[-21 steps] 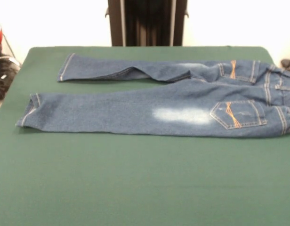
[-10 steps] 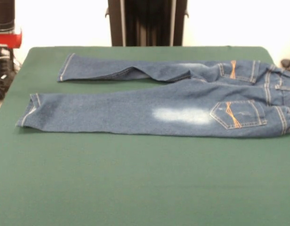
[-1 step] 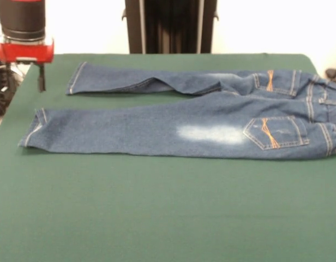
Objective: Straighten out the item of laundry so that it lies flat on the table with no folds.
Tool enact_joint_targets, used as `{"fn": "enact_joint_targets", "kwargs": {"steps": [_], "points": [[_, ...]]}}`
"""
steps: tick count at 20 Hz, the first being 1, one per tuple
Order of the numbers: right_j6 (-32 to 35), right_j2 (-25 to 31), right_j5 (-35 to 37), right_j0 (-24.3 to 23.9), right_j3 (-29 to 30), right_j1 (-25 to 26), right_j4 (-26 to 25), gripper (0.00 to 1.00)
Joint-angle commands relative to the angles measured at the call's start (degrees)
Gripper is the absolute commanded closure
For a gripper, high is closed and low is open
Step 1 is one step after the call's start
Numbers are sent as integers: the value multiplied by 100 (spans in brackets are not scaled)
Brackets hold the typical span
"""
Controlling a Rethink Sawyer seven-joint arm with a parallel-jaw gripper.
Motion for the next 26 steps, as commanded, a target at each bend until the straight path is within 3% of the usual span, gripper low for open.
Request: {"fn": "enact_joint_targets", "kwargs": {"steps": [1, 5, 6, 13, 22, 26], "points": [[2212, -381, -313, 957, 594, -52, 789, 0], [2330, -563, -724, 1205, 658, 65, 1088, 0], [2240, -567, -969, 1221, 705, 108, 1215, 100], [2734, -1114, -1416, 1702, 712, 238, 1633, 100], [2562, -1496, -2687, 1747, 442, 1250, 1660, 100], [2405, -1578, -2851, 1733, 307, 1572, 1745, 100]]}}
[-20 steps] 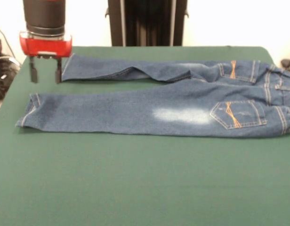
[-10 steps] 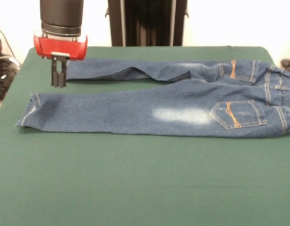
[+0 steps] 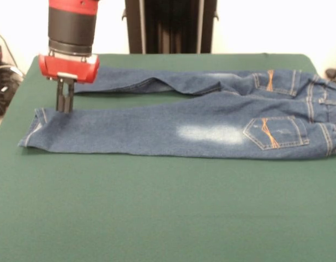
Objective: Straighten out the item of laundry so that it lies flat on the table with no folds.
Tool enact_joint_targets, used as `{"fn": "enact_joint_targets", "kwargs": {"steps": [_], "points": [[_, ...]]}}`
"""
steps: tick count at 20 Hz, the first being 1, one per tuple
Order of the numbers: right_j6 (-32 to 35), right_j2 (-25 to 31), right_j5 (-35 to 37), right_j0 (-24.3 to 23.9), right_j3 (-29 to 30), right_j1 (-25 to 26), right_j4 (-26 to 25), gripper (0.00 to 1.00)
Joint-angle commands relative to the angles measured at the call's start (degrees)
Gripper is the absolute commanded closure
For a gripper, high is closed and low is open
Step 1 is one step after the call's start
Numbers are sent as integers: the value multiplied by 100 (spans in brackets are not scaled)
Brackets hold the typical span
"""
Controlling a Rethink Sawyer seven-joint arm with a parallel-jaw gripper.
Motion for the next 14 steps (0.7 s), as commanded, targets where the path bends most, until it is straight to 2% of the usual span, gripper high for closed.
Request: {"fn": "enact_joint_targets", "kwargs": {"steps": [1, 7, 10, 14], "points": [[1315, -91, -425, 226, 87, 1037, 334, 100], [1365, -376, -889, 472, -1, 1427, 573, 100], [1339, -585, -1405, 562, -132, 1741, 748, 100], [1323, -842, -1674, 731, -70, 1721, 955, 100]]}}
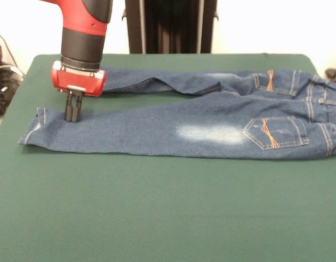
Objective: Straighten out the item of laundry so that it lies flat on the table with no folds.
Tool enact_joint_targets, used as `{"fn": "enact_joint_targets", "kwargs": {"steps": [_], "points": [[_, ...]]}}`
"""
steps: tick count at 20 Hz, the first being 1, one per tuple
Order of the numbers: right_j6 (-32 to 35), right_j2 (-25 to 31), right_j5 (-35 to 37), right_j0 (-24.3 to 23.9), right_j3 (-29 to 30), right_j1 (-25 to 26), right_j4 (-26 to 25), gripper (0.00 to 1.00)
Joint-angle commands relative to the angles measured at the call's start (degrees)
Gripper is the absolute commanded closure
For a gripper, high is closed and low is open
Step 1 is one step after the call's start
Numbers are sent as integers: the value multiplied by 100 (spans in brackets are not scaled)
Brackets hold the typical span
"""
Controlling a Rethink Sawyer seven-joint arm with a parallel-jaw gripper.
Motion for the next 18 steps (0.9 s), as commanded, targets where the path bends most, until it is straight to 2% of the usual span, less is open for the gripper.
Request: {"fn": "enact_joint_targets", "kwargs": {"steps": [1, 6, 12, 18], "points": [[1300, -214, -481, 419, -90, 899, 681, 100], [1138, -453, -404, 545, 44, 483, 686, 100], [888, -656, -726, 315, -94, 380, 339, 100], [1085, -1559, -1654, 919, 384, 91, 1156, 100]]}}
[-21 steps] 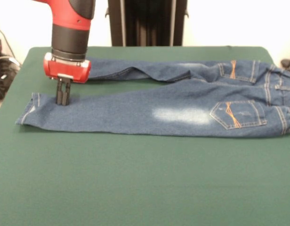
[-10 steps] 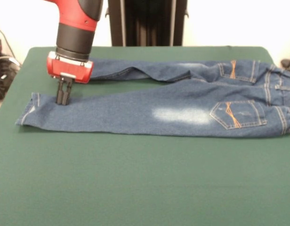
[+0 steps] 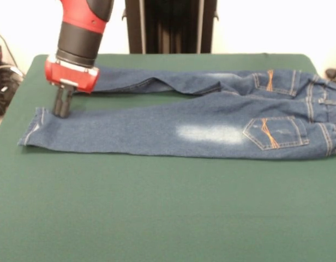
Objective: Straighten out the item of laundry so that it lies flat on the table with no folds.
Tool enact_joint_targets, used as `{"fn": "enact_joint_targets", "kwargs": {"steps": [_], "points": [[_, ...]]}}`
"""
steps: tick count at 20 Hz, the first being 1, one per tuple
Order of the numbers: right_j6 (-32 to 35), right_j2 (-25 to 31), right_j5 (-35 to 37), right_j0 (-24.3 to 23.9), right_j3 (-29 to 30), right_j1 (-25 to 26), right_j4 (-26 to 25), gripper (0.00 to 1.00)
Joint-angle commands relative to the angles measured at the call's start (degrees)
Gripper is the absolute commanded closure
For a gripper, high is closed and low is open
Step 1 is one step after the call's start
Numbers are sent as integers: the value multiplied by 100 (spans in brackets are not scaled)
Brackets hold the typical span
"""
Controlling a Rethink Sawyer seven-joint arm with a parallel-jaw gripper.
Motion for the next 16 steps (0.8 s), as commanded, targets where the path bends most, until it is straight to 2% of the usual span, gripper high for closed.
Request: {"fn": "enact_joint_targets", "kwargs": {"steps": [1, 9, 12, 16], "points": [[1099, -789, -870, 499, 383, -107, 843, 100], [1225, -123, -1177, 183, -3, 683, 785, 100], [1268, 303, -1007, -22, -246, 989, 602, 100], [1336, 418, -592, 49, 17, 788, 717, 100]]}}
